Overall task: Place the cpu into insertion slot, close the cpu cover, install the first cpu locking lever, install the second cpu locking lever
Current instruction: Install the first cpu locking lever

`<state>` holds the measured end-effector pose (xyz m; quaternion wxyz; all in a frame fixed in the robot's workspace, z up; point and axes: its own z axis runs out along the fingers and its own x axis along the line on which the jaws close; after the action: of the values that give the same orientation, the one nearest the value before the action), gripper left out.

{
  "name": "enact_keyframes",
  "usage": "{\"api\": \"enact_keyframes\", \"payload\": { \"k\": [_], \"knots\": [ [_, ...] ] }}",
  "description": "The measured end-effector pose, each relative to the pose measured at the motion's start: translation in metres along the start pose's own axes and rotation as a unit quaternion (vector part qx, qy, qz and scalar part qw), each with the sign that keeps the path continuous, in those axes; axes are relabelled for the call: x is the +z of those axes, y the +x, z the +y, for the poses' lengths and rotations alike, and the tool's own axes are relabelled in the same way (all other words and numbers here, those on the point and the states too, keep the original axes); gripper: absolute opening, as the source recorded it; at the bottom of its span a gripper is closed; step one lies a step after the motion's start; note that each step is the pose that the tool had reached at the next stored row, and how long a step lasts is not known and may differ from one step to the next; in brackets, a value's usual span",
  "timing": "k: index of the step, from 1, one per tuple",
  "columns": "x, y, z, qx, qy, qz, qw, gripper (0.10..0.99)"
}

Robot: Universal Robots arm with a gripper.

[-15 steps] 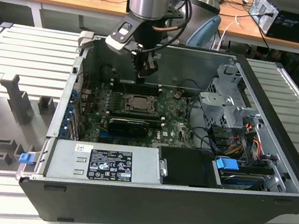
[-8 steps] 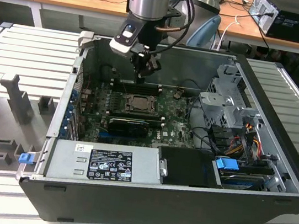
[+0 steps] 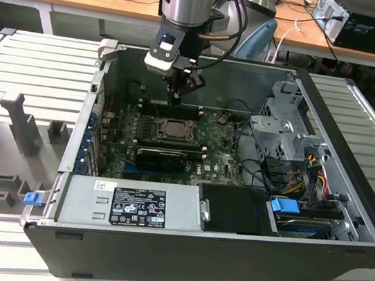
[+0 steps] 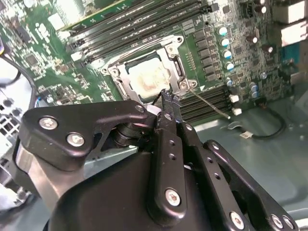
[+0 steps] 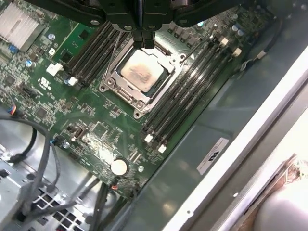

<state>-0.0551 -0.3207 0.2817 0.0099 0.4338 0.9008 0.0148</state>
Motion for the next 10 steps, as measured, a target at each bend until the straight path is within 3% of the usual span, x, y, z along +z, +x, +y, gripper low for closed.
{"api": "enact_keyframes", "payload": {
  "k": [3, 10],
  "knots": [
    [0.0003, 0.0, 0.0, -0.032, -0.0002, 0.0011, 0.9995, 0.106],
    [0.0008, 0.0, 0.0, -0.074, -0.0004, 0.0027, 0.9973, 0.106]
  ]
}}
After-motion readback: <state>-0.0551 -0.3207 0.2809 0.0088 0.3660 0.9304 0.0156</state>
